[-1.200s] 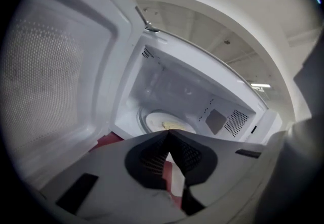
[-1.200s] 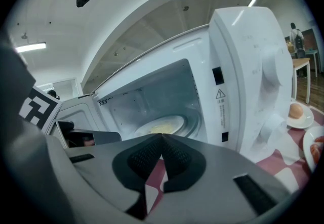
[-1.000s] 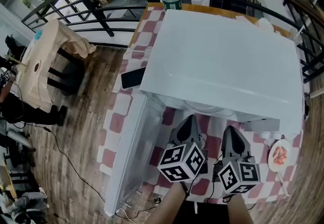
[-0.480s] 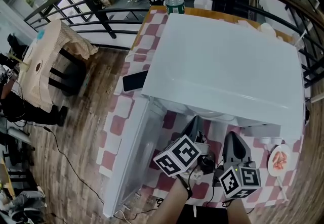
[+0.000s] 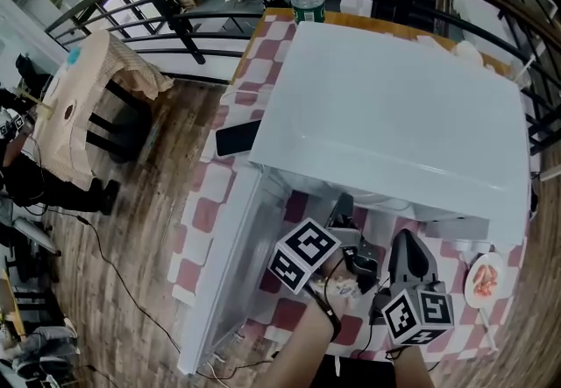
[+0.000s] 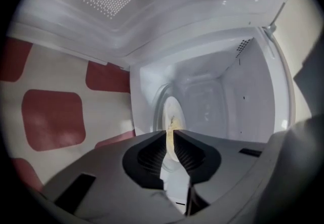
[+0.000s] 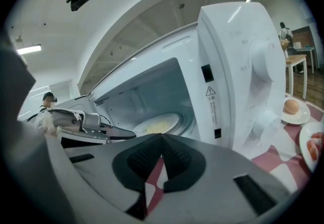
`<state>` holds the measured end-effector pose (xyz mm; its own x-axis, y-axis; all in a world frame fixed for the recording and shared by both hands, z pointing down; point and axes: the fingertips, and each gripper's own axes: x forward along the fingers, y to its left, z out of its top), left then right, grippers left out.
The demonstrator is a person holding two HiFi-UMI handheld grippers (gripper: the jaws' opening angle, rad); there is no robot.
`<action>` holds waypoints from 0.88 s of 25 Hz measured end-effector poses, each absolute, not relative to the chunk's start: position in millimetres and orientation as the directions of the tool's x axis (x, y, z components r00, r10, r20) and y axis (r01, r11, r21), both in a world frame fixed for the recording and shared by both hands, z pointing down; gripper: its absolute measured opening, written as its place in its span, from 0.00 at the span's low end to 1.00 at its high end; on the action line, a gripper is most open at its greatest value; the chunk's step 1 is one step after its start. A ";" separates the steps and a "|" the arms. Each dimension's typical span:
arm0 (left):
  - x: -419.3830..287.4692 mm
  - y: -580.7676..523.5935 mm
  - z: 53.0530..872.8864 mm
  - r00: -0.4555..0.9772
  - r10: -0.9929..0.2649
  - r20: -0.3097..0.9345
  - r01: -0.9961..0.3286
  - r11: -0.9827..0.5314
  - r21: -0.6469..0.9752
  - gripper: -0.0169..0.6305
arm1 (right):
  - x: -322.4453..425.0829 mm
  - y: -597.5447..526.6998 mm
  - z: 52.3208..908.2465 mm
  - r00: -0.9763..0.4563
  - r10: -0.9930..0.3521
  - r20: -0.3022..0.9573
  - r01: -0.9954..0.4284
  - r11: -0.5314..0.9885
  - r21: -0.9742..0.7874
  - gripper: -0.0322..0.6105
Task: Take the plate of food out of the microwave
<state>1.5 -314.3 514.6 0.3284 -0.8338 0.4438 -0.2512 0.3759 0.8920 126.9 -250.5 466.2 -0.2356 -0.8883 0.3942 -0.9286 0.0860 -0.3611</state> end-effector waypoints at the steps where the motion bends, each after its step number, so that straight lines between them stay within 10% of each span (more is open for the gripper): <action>1: 1.4 -315.2 514.6 0.326 -0.835 0.443 -0.258 0.372 0.892 0.14 | 127.6 -250.7 466.5 -0.234 -0.889 0.394 -0.928 0.084 -0.362 0.04; 22: -0.8 -323.2 522.7 0.310 -0.832 0.459 -0.272 0.385 0.882 0.20 | 128.5 -252.9 467.3 -0.242 -0.888 0.392 -0.926 0.091 -0.366 0.04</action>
